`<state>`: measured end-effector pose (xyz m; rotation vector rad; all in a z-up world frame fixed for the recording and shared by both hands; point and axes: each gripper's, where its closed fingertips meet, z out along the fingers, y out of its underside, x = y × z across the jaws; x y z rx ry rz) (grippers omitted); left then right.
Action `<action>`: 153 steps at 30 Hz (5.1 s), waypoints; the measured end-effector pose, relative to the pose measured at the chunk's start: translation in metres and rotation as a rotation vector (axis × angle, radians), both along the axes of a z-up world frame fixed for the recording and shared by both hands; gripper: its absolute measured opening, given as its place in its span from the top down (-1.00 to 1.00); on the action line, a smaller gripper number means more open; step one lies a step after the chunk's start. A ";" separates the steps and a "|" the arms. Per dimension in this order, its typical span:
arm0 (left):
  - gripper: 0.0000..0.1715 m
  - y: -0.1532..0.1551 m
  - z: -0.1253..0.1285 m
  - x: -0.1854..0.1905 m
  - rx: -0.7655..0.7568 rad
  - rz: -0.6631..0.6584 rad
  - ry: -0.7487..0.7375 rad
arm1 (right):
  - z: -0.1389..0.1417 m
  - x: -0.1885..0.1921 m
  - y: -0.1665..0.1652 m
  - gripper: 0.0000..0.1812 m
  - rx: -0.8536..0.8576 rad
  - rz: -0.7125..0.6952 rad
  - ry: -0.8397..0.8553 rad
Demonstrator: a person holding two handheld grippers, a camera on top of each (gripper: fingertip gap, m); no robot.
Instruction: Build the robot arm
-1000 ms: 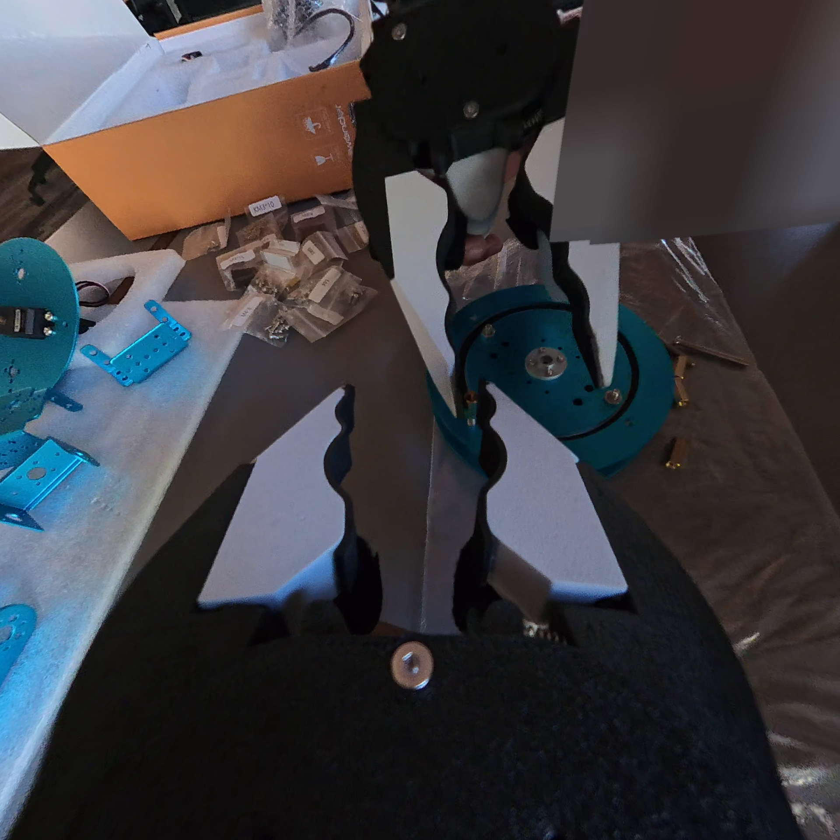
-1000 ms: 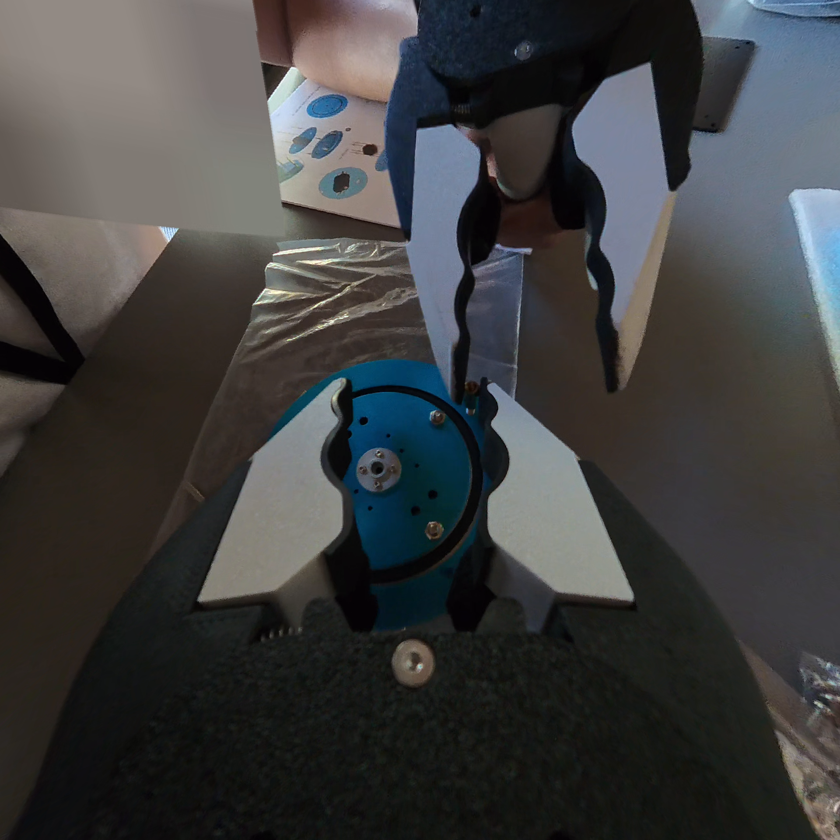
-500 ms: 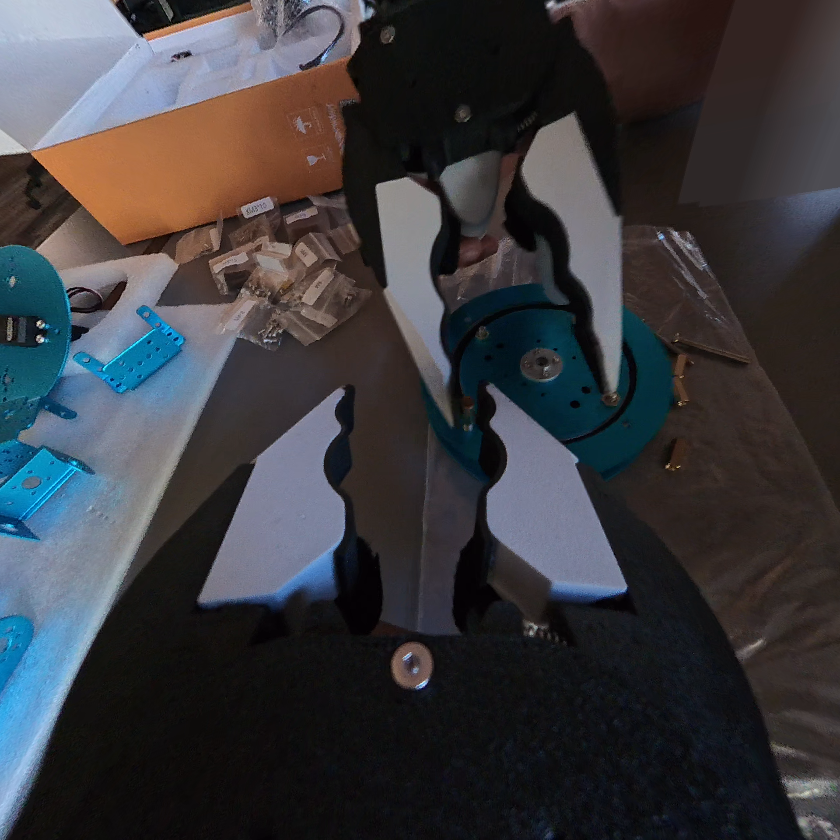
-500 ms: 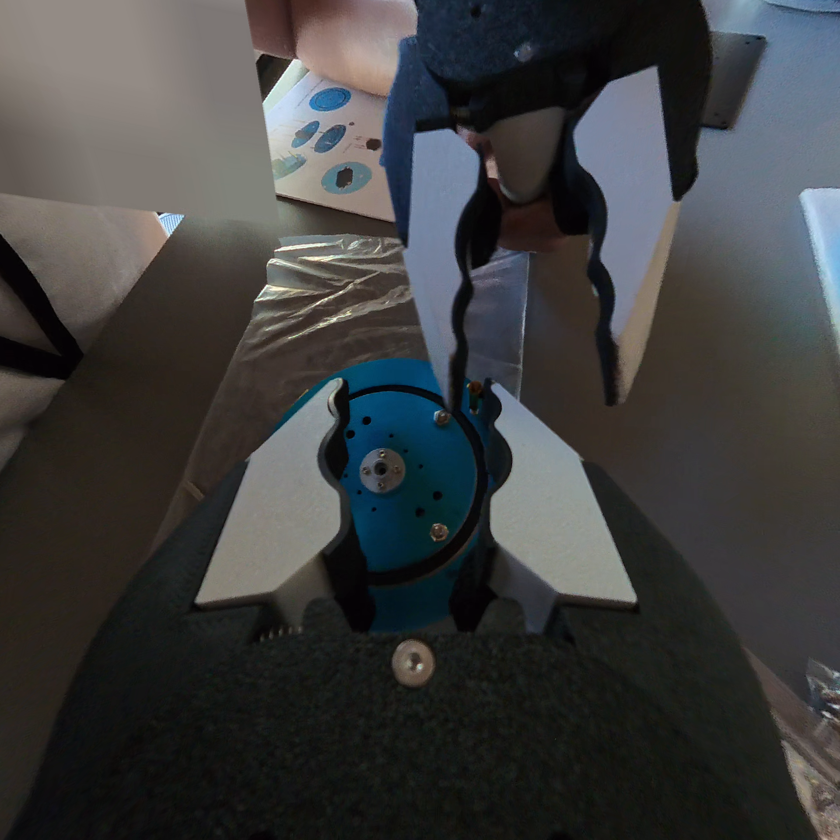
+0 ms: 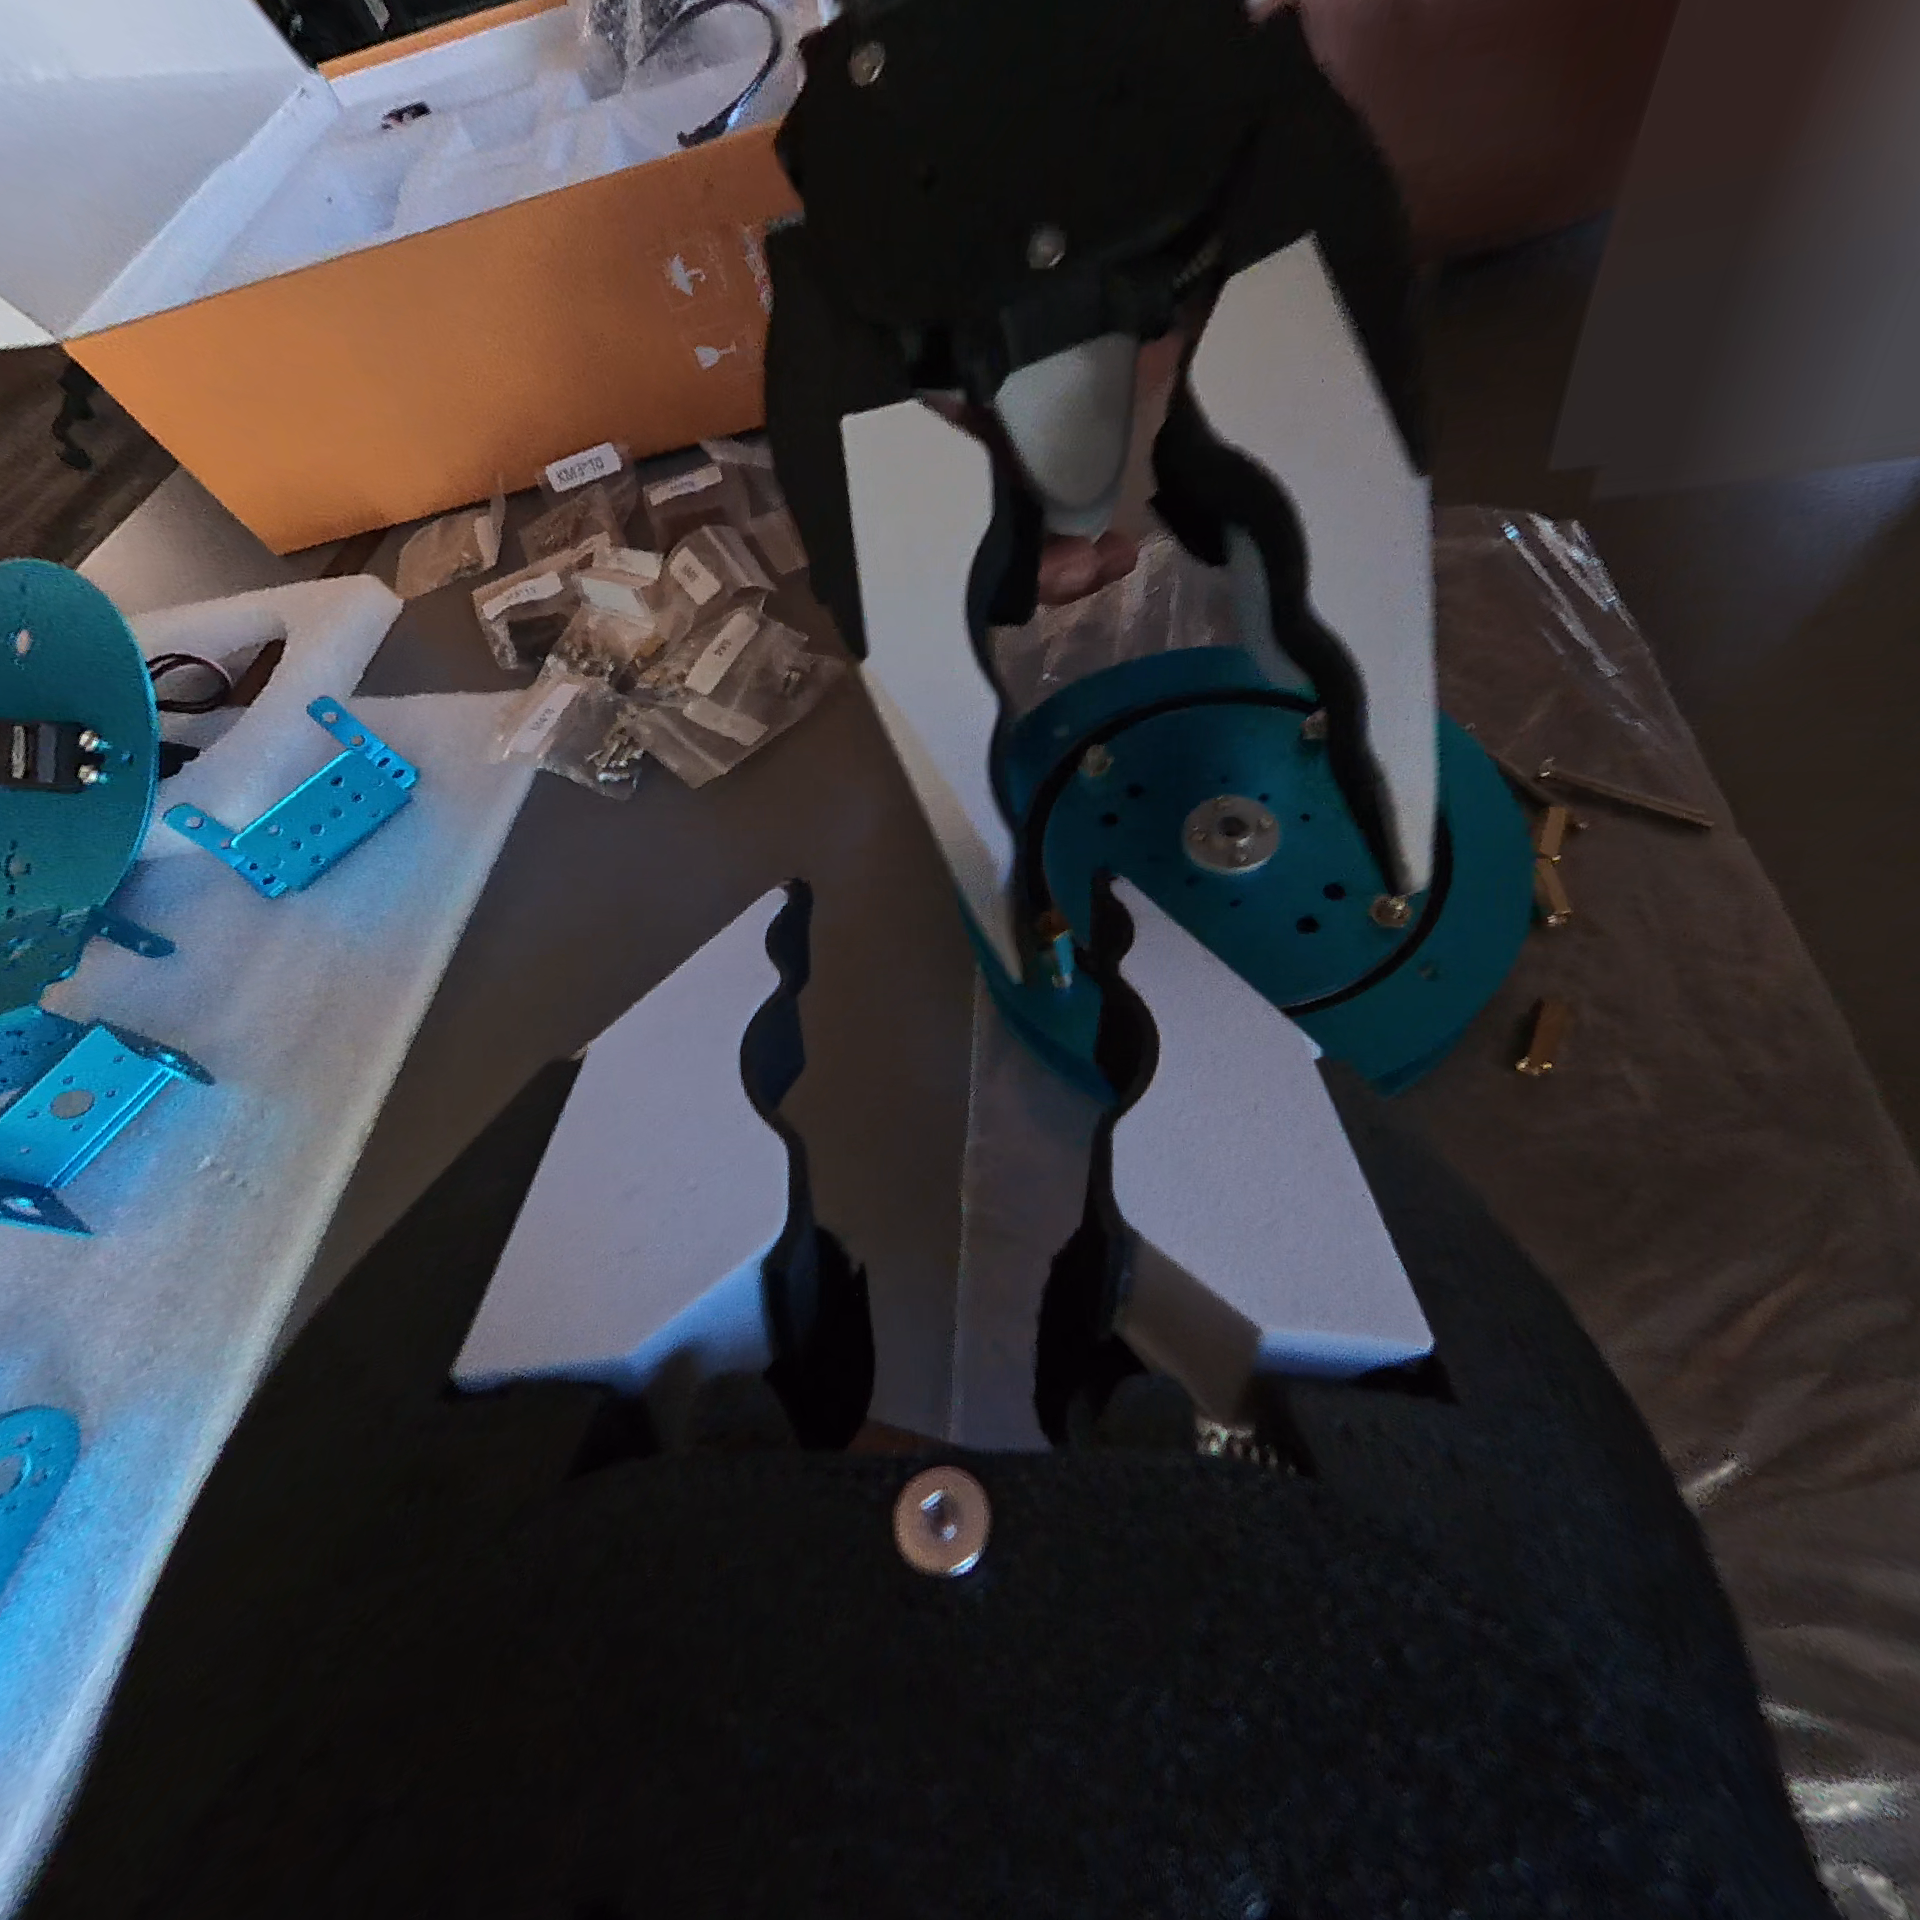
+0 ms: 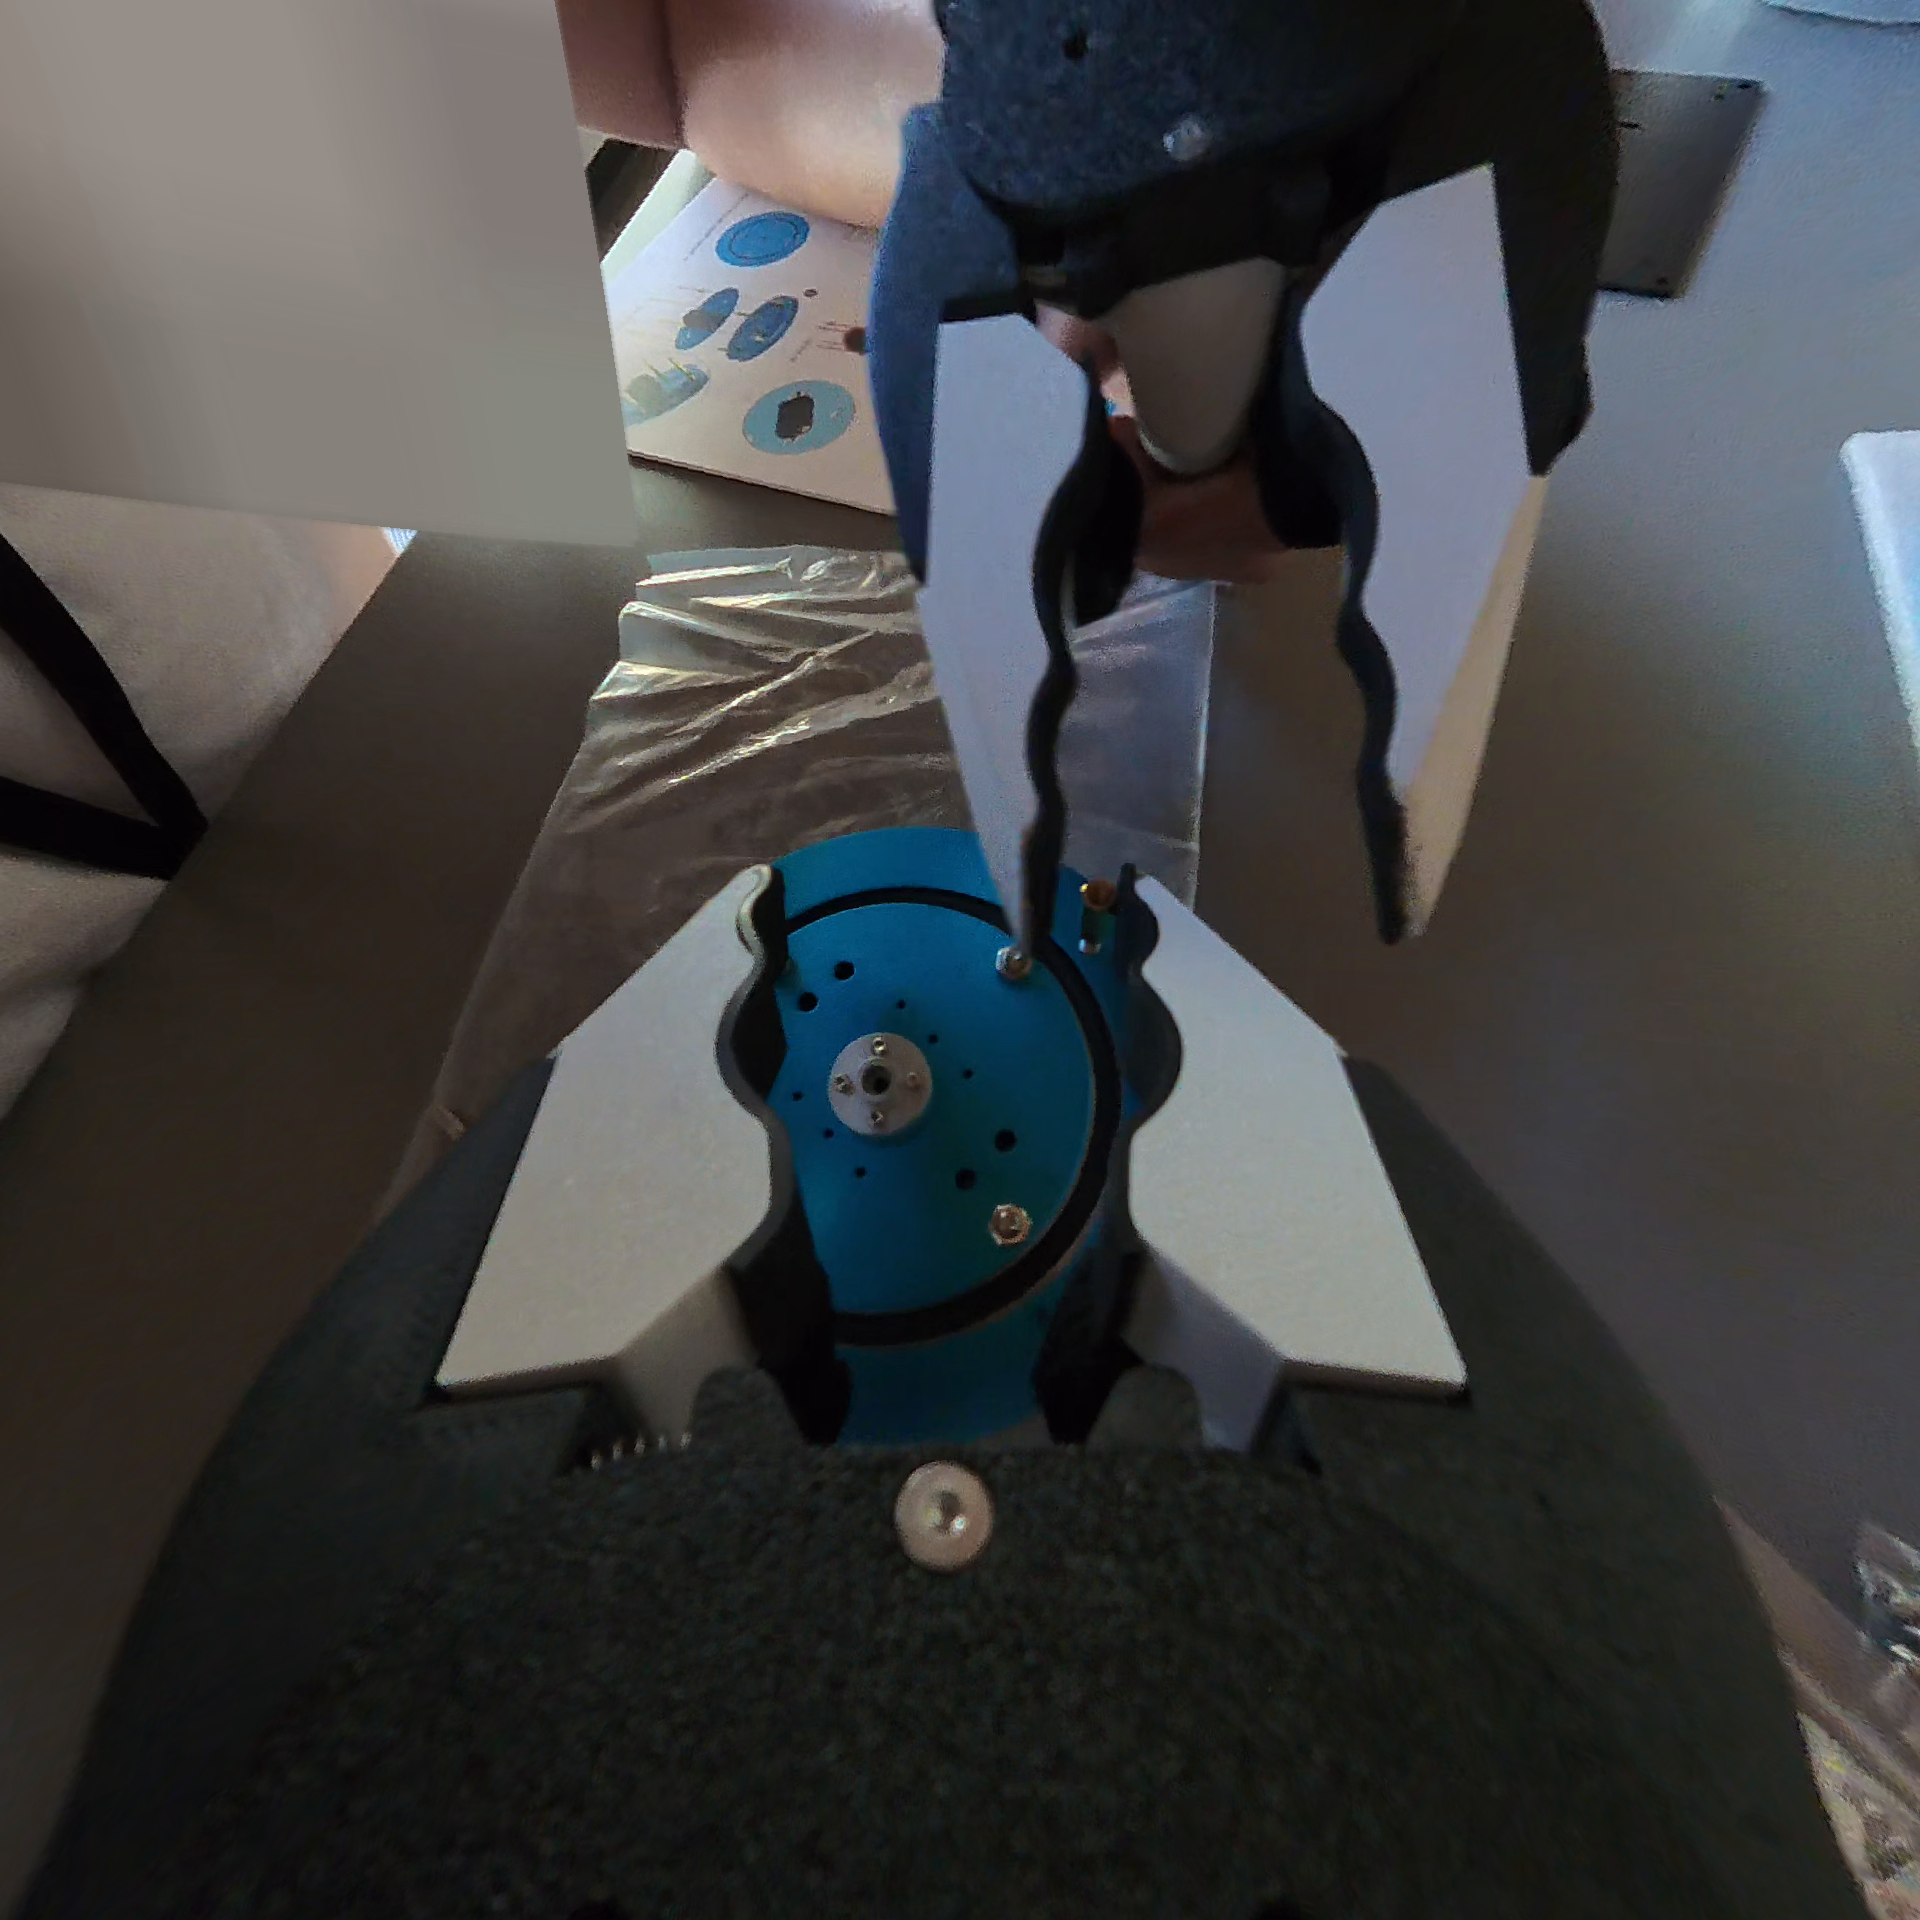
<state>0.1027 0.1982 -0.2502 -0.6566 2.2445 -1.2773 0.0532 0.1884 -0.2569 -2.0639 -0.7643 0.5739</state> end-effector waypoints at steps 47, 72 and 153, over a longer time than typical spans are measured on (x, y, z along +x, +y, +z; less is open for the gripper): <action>0.37 0.005 -0.004 0.004 -0.001 0.018 0.021 | -0.002 0.001 -0.005 0.21 -0.039 -0.008 0.030; 0.40 0.009 0.015 -0.007 -0.050 0.018 -0.001 | 0.004 0.008 -0.006 0.23 -0.030 -0.023 0.023; 0.38 0.008 0.002 -0.006 0.011 -0.015 0.007 | 0.001 0.001 0.003 0.11 -0.083 -0.018 0.089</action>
